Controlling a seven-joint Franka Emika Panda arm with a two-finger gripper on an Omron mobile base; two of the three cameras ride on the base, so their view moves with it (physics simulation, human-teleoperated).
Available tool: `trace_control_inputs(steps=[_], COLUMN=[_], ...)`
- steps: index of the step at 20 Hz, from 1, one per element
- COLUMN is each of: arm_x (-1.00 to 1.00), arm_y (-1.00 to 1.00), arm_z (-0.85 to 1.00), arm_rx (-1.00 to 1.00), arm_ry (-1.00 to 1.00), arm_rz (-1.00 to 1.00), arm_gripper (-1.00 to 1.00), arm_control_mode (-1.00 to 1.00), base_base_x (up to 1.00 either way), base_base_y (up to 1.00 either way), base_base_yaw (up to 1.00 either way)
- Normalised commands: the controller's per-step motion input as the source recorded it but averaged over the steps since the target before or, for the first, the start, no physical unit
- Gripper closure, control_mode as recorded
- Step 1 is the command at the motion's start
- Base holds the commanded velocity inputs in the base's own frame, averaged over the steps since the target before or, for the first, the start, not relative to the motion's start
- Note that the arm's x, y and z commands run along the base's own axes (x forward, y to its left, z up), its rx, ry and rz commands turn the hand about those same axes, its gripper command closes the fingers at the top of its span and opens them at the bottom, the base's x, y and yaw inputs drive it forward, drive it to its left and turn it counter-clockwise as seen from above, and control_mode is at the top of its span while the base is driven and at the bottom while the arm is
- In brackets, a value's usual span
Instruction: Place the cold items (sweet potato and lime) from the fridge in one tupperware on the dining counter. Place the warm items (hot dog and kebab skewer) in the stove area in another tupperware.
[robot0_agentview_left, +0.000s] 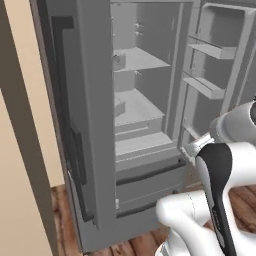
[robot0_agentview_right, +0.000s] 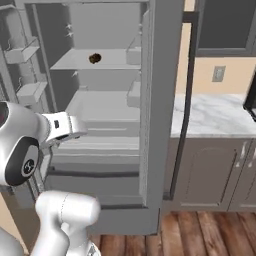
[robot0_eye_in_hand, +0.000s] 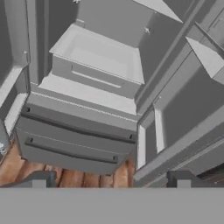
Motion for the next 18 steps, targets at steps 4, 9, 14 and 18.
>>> trace_control_inputs(steps=[4,9,14,18], arm_x=[0.0,0.0,0.0,0.0], arm_y=[0.0,0.0,0.0,0.0], arm_z=[0.0,0.0,0.0,0.0], arm_rx=[0.0,0.0,0.0,0.0], arm_ry=[0.0,0.0,0.0,0.0], arm_rz=[0.0,0.0,0.0,0.0], arm_gripper=[-1.0,-1.0,-1.0,-1.0], arm_control_mode=[1.0,1.0,1.0,1.0], base_base_x=[0.79,0.27,0.08,0.27], base_base_y=[-0.17,-0.19,-0.56,-0.05], base_base_yaw=[0.02,0.06,0.04,0.13])
